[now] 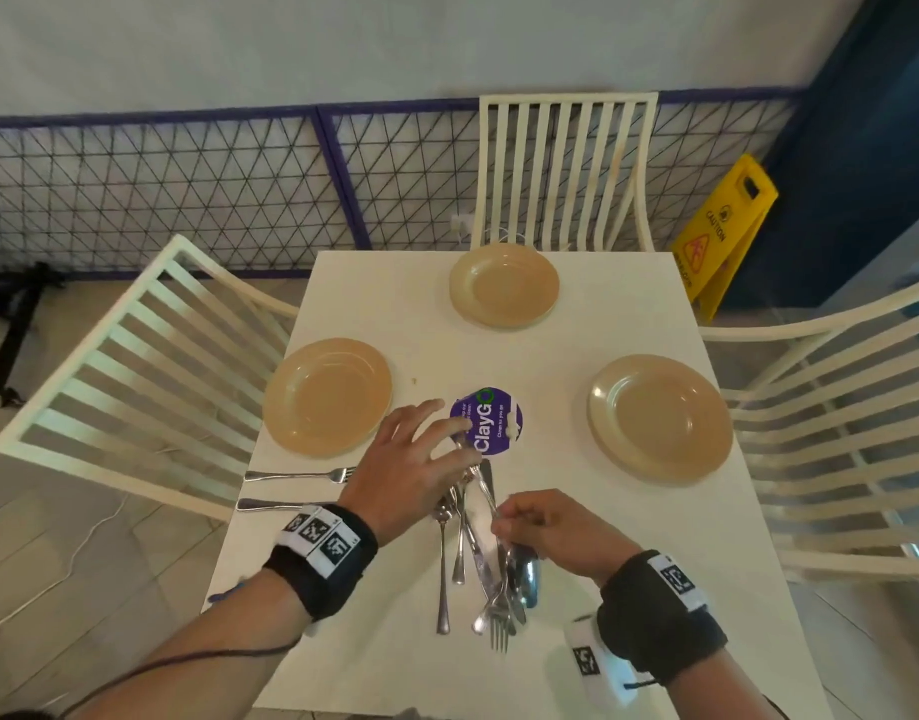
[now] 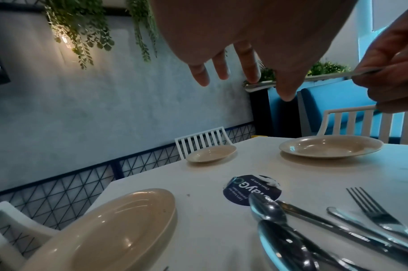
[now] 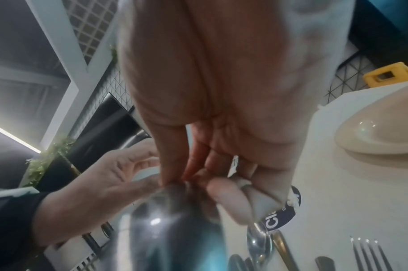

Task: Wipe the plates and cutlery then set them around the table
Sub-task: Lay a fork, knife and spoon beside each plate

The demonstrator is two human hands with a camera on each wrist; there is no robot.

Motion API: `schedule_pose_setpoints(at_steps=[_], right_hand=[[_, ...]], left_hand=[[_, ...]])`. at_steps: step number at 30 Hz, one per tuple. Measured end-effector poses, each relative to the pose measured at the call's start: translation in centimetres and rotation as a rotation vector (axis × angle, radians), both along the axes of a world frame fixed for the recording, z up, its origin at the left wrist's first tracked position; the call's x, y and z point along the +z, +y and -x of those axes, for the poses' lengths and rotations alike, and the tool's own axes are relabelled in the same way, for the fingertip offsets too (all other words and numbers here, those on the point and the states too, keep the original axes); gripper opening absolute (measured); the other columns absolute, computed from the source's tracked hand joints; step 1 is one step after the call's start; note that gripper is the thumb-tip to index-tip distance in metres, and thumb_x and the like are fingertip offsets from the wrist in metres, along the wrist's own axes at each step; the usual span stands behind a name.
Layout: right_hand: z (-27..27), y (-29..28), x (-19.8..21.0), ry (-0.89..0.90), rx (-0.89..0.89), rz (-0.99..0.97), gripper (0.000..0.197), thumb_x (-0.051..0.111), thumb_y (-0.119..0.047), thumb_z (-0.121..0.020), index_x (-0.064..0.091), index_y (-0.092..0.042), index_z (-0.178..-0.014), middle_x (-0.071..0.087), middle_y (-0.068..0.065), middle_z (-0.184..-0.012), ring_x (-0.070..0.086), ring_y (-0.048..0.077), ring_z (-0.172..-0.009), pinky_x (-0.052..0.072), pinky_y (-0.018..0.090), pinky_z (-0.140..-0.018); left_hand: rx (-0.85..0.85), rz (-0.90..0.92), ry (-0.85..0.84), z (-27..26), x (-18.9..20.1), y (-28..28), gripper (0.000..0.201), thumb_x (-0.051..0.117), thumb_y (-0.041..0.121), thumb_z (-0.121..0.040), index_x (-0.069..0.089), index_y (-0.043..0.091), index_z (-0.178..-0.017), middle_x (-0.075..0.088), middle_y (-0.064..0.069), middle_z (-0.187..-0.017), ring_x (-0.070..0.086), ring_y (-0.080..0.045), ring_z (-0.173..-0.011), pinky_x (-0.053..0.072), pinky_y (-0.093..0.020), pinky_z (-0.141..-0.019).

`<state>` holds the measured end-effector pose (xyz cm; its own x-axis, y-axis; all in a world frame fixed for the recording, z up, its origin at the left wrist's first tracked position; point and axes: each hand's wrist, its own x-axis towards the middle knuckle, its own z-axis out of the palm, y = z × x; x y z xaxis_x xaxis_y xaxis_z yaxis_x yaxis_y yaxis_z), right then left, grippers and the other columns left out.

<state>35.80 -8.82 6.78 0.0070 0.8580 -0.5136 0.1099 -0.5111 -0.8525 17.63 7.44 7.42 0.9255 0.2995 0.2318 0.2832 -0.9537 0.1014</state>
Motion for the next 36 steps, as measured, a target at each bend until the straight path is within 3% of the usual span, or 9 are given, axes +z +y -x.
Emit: schedule_pose_setpoints(at_steps=[3,8,11,14,18,23,29,32,36], right_hand=[[0.9,1.7,0.2,0.037,0.108,0.002,0.012,0.065,-0.026,-0.095,0.073,-0.018,-0.097,0.07,-0.004,-0.081,0.062,0.003,-0.071,0.046,0.015,-0.067],[2.0,6.8,-0.5,-0.05,0.234,0.033,0.016,0.059,-0.018,-0.098,0.072,-0.012,-0.105,0.072,-0.006,-0.096,0.068,0.007,-0.091,0.054,0.029,-0.094],[2.2,10.2,0.1,-0.149,0.283,0.034,0.021,0.059,-0.024,-0.099,0.07,-0.018,-0.116,0.07,-0.012,-0.104,0.067,0.01,-0.101,0.051,0.026,-0.096],[2.0,14.2,0.5,-0.239,0.337,0.0,0.03,0.06,-0.028,-0.098,0.063,-0.029,-0.128,0.067,-0.015,-0.106,0.064,0.004,-0.101,0.048,0.02,-0.094],[1.4,20.8,0.0,-0.139,0.115,-0.039,0.027,0.049,-0.02,-0.104,0.065,-0.023,-0.126,0.074,-0.006,-0.107,0.067,0.008,-0.082,0.055,0.028,-0.079],[0.5,29.1,-1.8,-0.016,-0.062,0.022,0.015,0.053,-0.014,-0.101,0.058,-0.006,-0.114,0.076,0.016,-0.097,0.066,0.021,-0.066,0.054,0.03,-0.063],[0.7,37.5,-5.3,-0.13,-0.277,0.114,0.012,0.07,-0.024,-0.09,0.064,-0.014,-0.093,0.071,0.01,-0.07,0.055,0.02,-0.052,0.046,0.022,-0.047],[0.8,40.4,-7.2,-0.159,-0.333,0.168,0.006,0.066,-0.021,-0.092,0.063,-0.018,-0.088,0.07,0.012,-0.074,0.054,0.023,-0.055,0.045,0.023,-0.047],[0.9,42.8,-9.2,-0.226,-0.341,0.261,0.009,0.054,-0.013,-0.095,0.063,-0.014,-0.094,0.07,0.012,-0.077,0.054,0.021,-0.051,0.04,0.02,-0.038]], left_hand=[[-0.065,0.031,-0.002,1.5,-0.2,2.3,0.016,0.064,0.029,-0.092,0.072,0.032,-0.106,0.069,0.008,-0.117,0.056,-0.029,-0.125,0.049,-0.048,-0.096],[-0.061,0.188,0.152,4.4,0.1,7.0,0.036,0.042,0.04,-0.098,0.074,0.031,-0.112,0.072,0.012,-0.097,0.062,-0.017,-0.093,0.052,-0.034,-0.072],[0.121,0.437,0.224,6.2,0.2,10.2,0.03,0.051,0.042,-0.1,0.072,0.037,-0.121,0.068,0.019,-0.101,0.059,-0.011,-0.099,0.043,-0.027,-0.076],[0.311,0.736,0.218,7.8,0.1,14.5,0.021,0.065,0.038,-0.096,0.075,0.04,-0.114,0.074,0.02,-0.106,0.065,-0.005,-0.099,0.051,-0.029,-0.087],[0.444,0.992,0.181,8.4,-0.4,20.1,0.014,0.071,0.032,-0.092,0.076,0.037,-0.105,0.076,0.015,-0.082,0.069,-0.004,-0.082,0.056,-0.035,-0.09],[0.574,0.923,0.016,7.9,-1.6,26.9,0.021,0.075,0.029,-0.09,0.076,0.029,-0.111,0.075,0.006,-0.104,0.066,-0.014,-0.098,0.049,-0.022,-0.089],[0.618,0.856,-0.106,7.3,-4.6,34.0,0.019,0.077,0.022,-0.088,0.077,0.025,-0.107,0.072,0.001,-0.101,0.064,-0.017,-0.089,0.052,-0.026,-0.082],[0.64,0.852,-0.091,7.3,-6.9,36.9,0.018,0.078,0.021,-0.086,0.078,0.025,-0.104,0.074,-0.001,-0.097,0.067,-0.021,-0.089,0.056,-0.036,-0.089],[0.689,0.838,-0.037,6.9,-10.1,39.3,0.019,0.077,0.019,-0.087,0.078,0.023,-0.105,0.073,-0.001,-0.097,0.064,-0.018,-0.085,0.052,-0.028,-0.086]])
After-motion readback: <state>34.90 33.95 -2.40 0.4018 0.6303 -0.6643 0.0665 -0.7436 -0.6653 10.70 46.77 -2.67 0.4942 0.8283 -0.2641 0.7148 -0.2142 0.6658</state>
